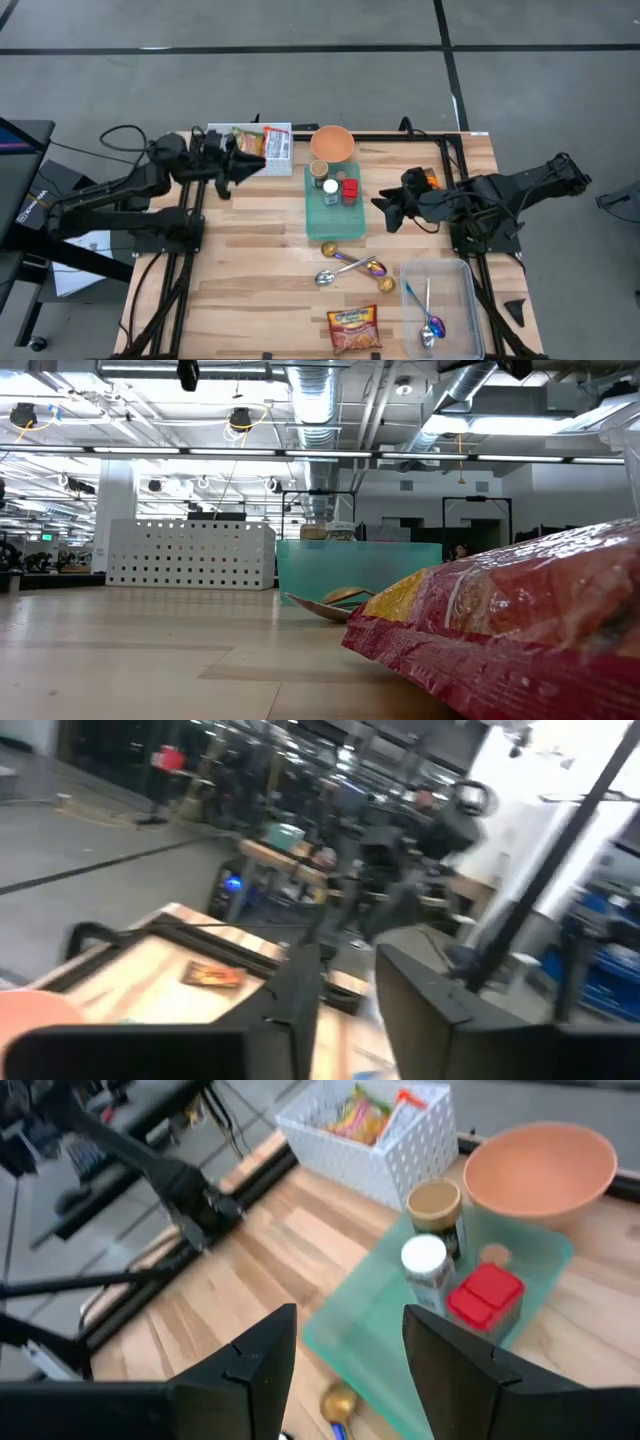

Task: Pick & Place Food Item
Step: Put the silver spoon into the transparent bin

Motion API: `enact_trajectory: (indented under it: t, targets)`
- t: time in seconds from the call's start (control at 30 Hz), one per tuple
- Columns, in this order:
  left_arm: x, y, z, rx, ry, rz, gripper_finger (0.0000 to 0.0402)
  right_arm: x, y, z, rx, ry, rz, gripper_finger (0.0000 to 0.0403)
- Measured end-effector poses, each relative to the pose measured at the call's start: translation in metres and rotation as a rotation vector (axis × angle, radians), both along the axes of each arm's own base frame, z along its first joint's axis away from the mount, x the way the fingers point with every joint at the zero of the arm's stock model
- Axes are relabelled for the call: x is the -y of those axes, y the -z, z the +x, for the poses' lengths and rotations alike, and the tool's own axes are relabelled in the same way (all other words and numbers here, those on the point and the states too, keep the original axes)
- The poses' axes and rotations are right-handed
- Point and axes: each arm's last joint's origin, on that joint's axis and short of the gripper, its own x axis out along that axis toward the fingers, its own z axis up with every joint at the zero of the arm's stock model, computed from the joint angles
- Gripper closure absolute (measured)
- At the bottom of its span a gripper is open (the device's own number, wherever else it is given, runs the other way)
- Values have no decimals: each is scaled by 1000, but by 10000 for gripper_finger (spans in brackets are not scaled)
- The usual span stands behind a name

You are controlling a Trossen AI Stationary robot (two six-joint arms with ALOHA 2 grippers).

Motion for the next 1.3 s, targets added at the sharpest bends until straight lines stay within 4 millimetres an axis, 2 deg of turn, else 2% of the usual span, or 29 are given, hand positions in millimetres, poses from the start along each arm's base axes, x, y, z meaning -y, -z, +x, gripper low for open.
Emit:
enact_trajectory:
  t: [0.13,0.3,0.5,0.6,0.77,0.83,1.07,1.3]
  targets:
    - [25,6,7,-54,152,-10,268,3,3,0,-41,-43,32,223]
    - [75,27,26,-225,355,-57,264,3,2,1,-36,-55,43,223]
    - [138,61,42,-442,428,-124,253,1,2,1,-37,-75,73,223]
    - [158,86,47,-595,359,-216,231,-2,2,0,-35,-85,79,223]
    - [168,136,57,-924,63,-684,200,-6,2,-1,-32,-101,81,223]
    - [171,152,65,-981,-8,-797,196,-6,2,-1,-32,-100,78,223]
    - [178,180,108,-835,-14,-987,200,-6,2,-1,-42,-123,42,223]
    - [179,214,124,-818,-148,-1126,214,-9,1,-1,-34,-143,35,223]
